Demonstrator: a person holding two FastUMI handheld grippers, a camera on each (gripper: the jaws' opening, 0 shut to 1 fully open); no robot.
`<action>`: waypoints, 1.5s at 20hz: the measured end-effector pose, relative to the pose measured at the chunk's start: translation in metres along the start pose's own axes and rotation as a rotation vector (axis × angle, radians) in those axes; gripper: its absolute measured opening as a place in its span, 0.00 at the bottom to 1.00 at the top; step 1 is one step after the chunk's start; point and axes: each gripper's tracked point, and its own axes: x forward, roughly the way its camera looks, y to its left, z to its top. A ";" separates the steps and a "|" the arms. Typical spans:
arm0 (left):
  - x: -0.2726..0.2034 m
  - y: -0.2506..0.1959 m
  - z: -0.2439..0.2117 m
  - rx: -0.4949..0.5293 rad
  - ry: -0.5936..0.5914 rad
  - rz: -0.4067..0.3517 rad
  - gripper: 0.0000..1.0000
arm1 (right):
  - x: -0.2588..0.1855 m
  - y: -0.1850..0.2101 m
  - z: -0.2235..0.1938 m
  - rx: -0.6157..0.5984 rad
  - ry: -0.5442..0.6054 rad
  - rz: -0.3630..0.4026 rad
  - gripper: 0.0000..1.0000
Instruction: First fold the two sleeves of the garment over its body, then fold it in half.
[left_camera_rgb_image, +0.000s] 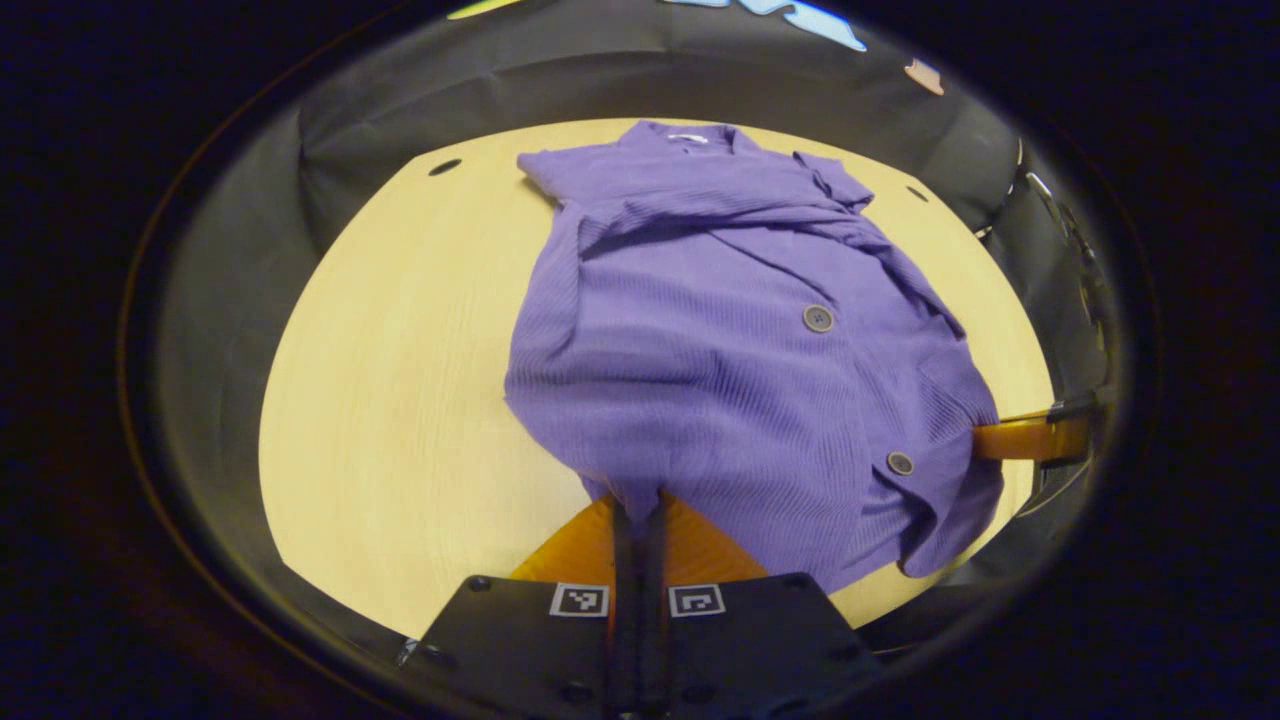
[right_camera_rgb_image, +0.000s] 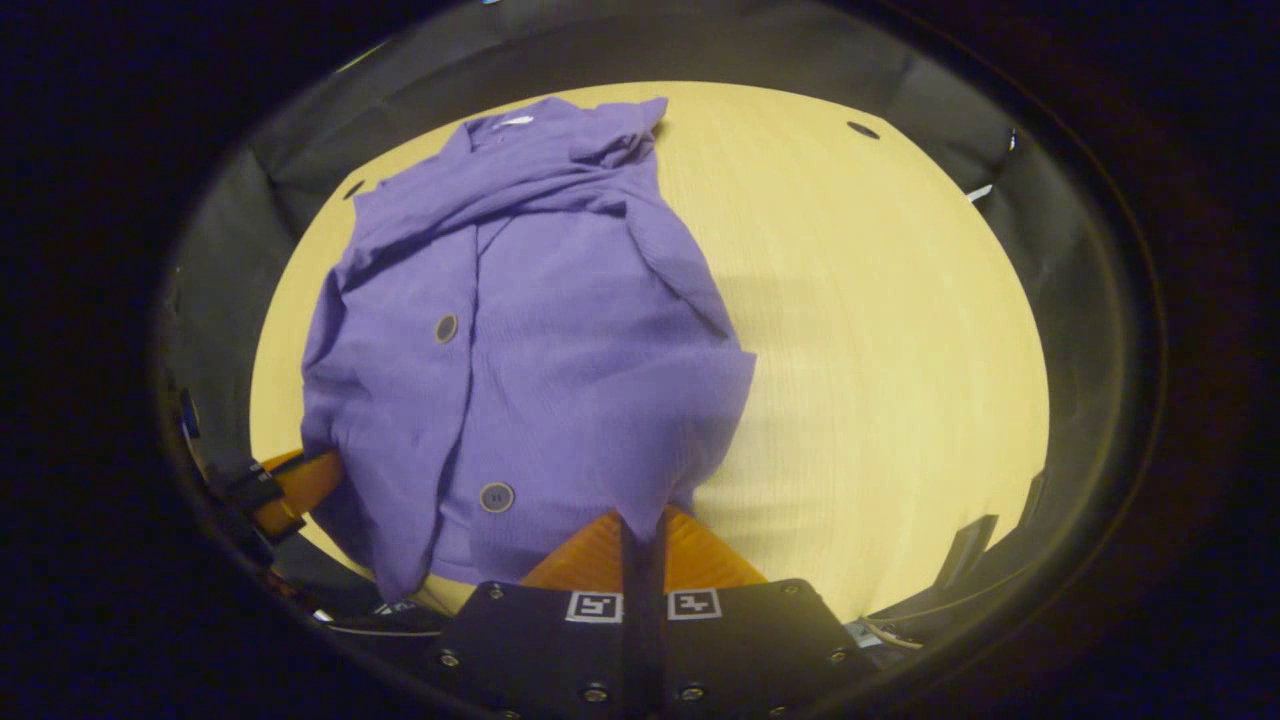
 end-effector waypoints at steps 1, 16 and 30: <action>-0.002 -0.001 0.010 -0.004 -0.016 -0.004 0.08 | -0.005 0.003 0.012 0.006 -0.022 0.013 0.02; 0.002 0.020 0.216 -0.074 -0.245 -0.007 0.07 | -0.031 0.017 0.205 0.004 -0.266 0.088 0.02; 0.093 0.048 0.386 -0.180 -0.325 0.016 0.07 | 0.033 0.028 0.379 0.047 -0.388 0.094 0.01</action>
